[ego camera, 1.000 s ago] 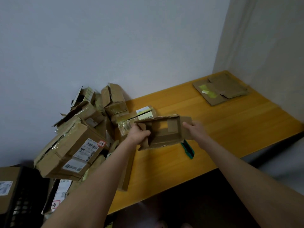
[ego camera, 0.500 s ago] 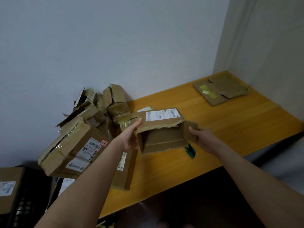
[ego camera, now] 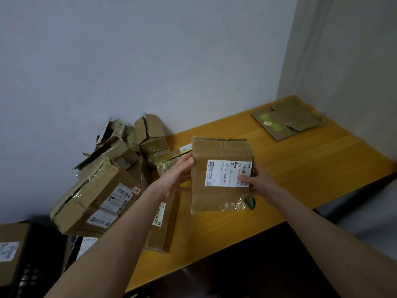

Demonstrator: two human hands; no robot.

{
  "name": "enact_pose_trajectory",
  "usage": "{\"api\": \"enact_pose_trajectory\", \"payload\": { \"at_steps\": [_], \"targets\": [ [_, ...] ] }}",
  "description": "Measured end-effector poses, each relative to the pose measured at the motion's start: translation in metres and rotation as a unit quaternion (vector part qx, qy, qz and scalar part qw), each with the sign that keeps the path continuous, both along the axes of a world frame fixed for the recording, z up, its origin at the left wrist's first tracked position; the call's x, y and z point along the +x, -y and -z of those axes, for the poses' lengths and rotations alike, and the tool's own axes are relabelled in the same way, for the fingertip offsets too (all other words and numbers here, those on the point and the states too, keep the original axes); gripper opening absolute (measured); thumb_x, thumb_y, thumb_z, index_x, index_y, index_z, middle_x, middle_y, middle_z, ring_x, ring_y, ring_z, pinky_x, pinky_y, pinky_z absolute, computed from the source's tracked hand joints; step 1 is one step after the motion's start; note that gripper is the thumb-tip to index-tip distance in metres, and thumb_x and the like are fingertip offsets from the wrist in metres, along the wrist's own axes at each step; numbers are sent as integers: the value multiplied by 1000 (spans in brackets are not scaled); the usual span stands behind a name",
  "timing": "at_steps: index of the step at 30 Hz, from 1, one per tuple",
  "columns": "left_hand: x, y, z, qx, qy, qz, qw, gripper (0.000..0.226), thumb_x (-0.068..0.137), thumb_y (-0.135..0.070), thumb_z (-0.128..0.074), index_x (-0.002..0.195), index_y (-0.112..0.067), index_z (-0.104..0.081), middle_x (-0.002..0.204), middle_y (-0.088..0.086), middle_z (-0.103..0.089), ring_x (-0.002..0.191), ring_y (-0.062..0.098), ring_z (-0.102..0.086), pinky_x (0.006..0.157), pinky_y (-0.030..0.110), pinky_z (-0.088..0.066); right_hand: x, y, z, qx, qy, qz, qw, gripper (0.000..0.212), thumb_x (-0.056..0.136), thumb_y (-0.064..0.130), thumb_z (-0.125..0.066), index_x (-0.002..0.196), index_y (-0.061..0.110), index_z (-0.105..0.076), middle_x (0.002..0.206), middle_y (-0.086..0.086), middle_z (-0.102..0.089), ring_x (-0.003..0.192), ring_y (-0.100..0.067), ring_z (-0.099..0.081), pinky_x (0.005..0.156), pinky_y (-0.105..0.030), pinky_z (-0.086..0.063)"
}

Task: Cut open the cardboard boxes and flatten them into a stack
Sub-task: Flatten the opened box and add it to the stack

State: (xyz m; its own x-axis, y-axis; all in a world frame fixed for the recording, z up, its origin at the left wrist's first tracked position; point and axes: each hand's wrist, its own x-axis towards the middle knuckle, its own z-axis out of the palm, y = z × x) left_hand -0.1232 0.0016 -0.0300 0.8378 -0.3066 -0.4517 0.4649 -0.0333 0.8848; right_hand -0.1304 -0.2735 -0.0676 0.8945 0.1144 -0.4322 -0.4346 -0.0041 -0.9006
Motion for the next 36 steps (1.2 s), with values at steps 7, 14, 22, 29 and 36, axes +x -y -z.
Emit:
{"api": "enact_pose_trajectory", "payload": {
  "at_steps": [7, 14, 22, 29, 36],
  "targets": [
    [1, 0, 1, -19, -39, -156, 987, 20, 90, -28, -63, 108, -19, -61, 116, 6, -64, 102, 29, -62, 75, 55, -55, 3, 4, -9, 59, -78, -10, 995, 46, 84, 69, -46, 119, 39, -52, 114, 6, -57, 112, -26, -54, 94, -44, -48],
    [-5, 3, -6, 10, -24, -77, 997, 39, 77, -10, -72, 109, -18, -52, 113, 8, -63, 108, 31, -61, 68, 50, -57, 12, 1, -15, 77, -154, 46, 984, 27, 85, 32, -69, 107, 20, -62, 118, -8, -58, 103, -34, -58, 76, -48, -56],
    [-6, 15, -5, 157, 61, -187, 968, 10, 94, -29, -60, 103, -25, -62, 108, 4, -62, 101, 26, -60, 79, 42, -54, 17, -3, -16, 27, -87, -127, 988, 84, 84, -16, -54, 147, 33, -30, 138, 9, -40, 116, -18, -48, 89, -32, -48],
    [1, 42, -9, 294, 171, -231, 911, 33, 94, -30, -59, 123, -13, -65, 118, 4, -67, 112, 22, -58, 99, 45, -47, 19, -28, -22, -179, -135, -95, 970, 70, 69, 55, -78, 126, 28, -47, 118, 3, -50, 110, -25, -49, 73, -43, -48],
    [1, 46, -12, 290, 174, -226, 914, 31, 94, -31, -59, 120, -14, -66, 113, 2, -67, 110, 21, -59, 97, 44, -48, 17, -32, -12, -271, 16, -12, 962, 26, 84, 30, -63, 106, 18, -56, 99, -4, -60, 82, -20, -55, 82, -46, -55]
  ]
}}
